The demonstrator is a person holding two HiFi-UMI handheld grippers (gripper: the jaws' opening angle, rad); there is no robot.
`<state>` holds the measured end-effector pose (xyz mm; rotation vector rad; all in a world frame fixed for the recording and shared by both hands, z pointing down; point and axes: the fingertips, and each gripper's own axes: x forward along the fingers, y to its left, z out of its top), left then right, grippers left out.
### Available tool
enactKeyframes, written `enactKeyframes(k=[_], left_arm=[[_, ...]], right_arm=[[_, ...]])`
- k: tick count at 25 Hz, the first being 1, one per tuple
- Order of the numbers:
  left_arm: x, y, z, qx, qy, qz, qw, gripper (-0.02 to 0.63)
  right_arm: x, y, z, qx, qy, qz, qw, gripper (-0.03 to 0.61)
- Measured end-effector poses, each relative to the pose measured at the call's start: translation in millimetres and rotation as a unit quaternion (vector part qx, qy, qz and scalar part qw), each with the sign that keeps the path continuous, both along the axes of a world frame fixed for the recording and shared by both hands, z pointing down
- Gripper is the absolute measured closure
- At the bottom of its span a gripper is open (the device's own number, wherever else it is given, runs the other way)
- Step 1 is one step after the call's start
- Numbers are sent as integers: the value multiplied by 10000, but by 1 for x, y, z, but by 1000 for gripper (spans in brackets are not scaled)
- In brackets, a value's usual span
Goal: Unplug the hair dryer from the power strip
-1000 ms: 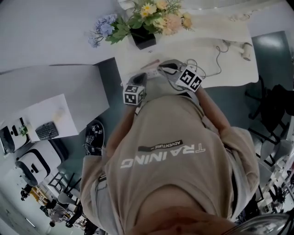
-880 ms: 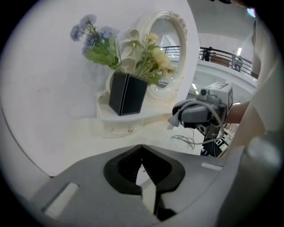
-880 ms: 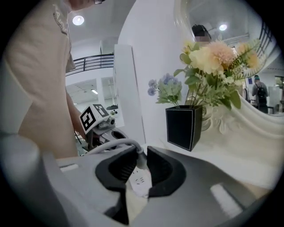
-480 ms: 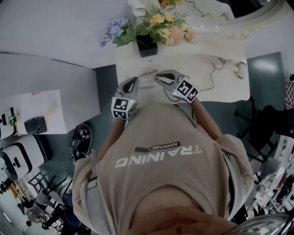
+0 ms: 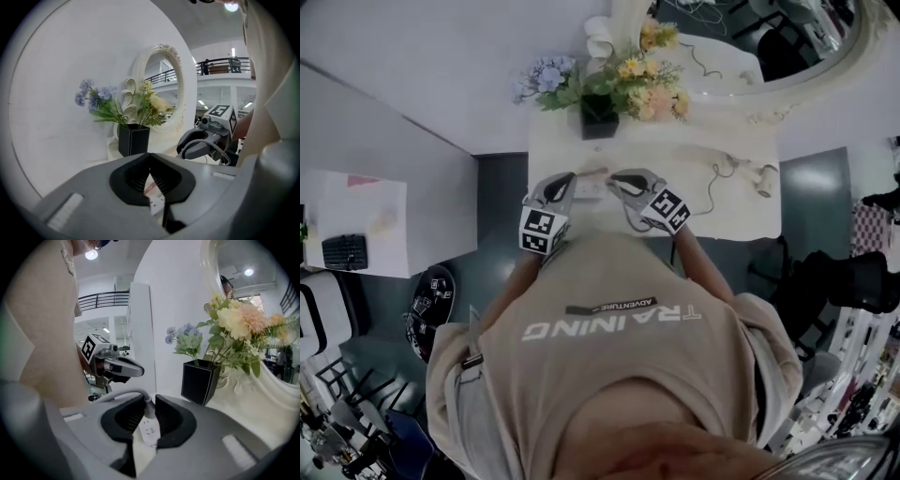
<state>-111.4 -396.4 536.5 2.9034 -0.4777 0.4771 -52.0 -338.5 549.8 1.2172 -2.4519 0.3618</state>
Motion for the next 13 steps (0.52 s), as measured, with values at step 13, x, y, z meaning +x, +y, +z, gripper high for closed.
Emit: enactKeyframes(k=[13], left_arm=[[-16, -8, -10, 75, 75, -216, 9997, 611]], right_arm=[[-4, -6, -3, -58, 131, 17, 9999, 503]])
